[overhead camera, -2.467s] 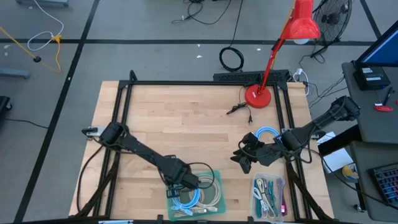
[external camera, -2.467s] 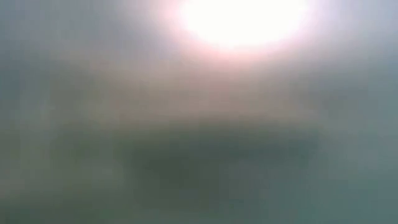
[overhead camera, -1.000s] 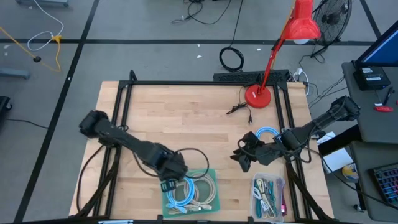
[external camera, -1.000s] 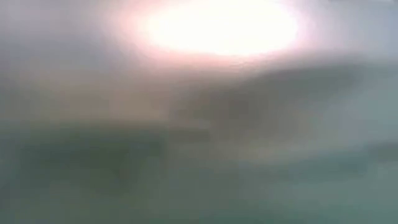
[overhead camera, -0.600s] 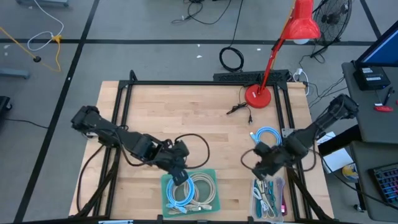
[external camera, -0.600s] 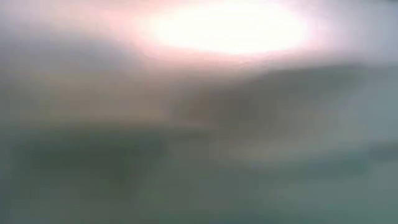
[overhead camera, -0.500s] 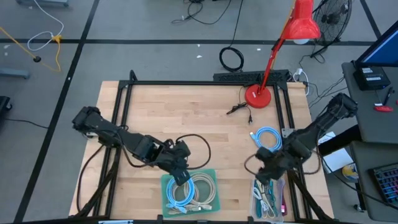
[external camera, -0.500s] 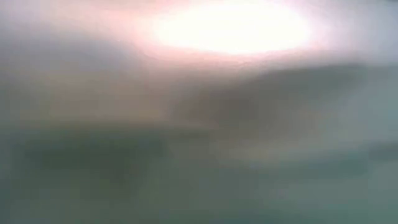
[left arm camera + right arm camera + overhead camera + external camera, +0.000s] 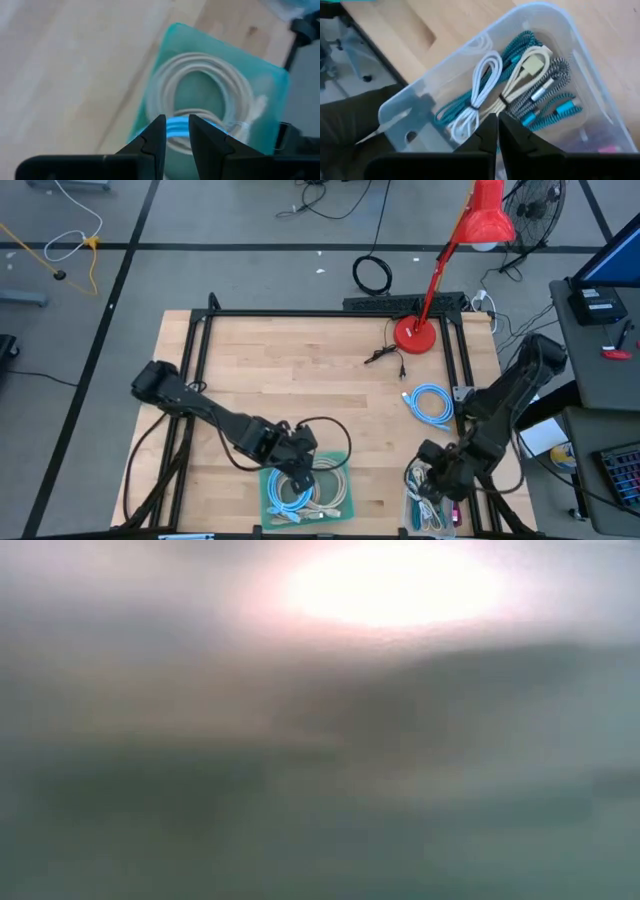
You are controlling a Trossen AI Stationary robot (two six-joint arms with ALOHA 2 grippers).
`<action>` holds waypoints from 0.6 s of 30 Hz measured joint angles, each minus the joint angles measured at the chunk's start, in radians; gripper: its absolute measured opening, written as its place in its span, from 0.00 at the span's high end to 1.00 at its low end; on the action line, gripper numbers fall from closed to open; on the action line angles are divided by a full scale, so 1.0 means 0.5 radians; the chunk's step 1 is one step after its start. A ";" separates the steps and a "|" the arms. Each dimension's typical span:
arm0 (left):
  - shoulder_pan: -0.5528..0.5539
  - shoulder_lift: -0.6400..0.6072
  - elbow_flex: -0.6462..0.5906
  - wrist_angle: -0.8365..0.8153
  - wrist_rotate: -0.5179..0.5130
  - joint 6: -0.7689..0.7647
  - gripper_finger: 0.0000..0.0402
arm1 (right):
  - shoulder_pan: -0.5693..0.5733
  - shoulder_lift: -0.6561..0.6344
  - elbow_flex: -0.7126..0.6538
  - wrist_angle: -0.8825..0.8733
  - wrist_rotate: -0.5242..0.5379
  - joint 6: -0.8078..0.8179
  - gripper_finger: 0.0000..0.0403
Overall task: Pick & Place USB Port
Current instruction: Adjust the bins
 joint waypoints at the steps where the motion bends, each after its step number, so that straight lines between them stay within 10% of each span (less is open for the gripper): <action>1: 0.000 0.013 0.000 0.046 0.035 0.011 0.78 | -0.012 0.034 0.000 0.021 0.003 -0.006 0.99; 18: -0.030 0.047 0.000 0.240 0.072 -0.060 0.78 | -0.247 0.545 0.007 0.506 -0.090 -0.419 1.00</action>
